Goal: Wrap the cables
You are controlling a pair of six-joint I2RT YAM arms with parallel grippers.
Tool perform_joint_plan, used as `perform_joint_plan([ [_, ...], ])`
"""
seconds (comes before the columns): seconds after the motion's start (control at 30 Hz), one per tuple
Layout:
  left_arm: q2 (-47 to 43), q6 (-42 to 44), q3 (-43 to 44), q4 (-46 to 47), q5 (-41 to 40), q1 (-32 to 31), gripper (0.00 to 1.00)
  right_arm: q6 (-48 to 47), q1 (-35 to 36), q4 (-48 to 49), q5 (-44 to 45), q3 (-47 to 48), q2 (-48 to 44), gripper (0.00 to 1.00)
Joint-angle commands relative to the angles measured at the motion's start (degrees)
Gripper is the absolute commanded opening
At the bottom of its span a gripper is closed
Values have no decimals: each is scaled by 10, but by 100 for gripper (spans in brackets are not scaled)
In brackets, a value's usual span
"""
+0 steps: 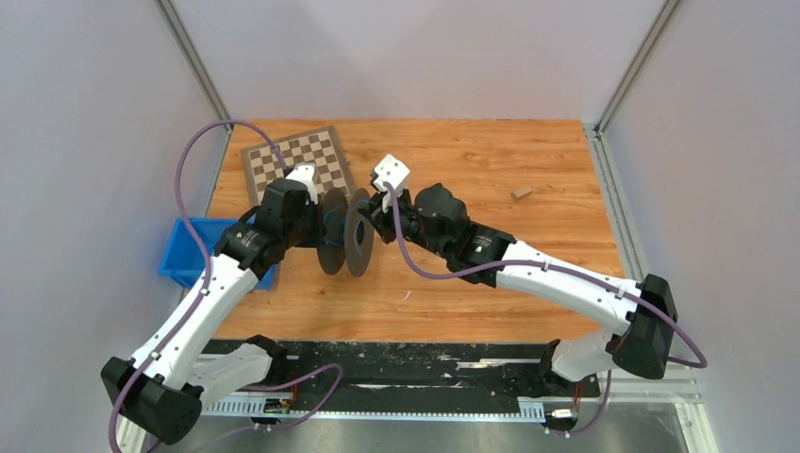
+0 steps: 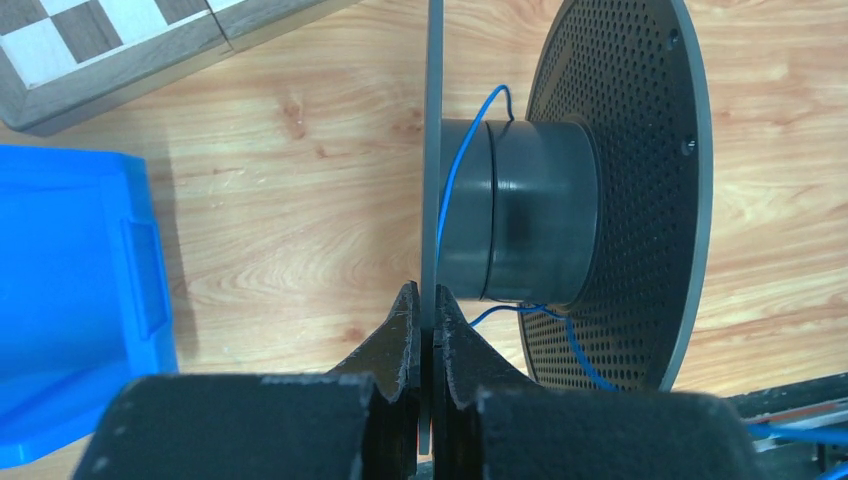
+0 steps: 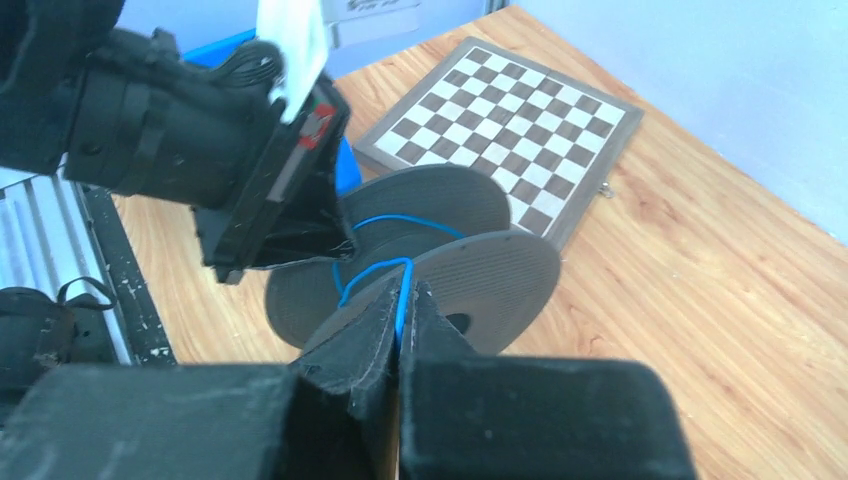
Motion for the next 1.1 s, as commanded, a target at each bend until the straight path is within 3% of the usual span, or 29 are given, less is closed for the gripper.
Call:
perform_joint_plan([
  [0.0,-5,19,10,32,-27,-3,0,-24,-25,-6,-46,40,-2,0],
  [0.13,2,21,7,38,-6,-3,0,-24,-38,-3,-97,50,-6,0],
  [0.37,-25,85,-21,85,128,-4,0,-29,-110,-15,-171,48,10,0],
  [0.63,-55,215,-7,16,216,-3,0,-45,-211,-60,-244,42,2,0],
  [0.9,-107,139,7,49,275,-2,0,-66,-234,-73,-284,-59,-40,1],
  [1.07,-144,69,15,80,300,5,0,-31,-244,-53,-285,-126,-78,2],
])
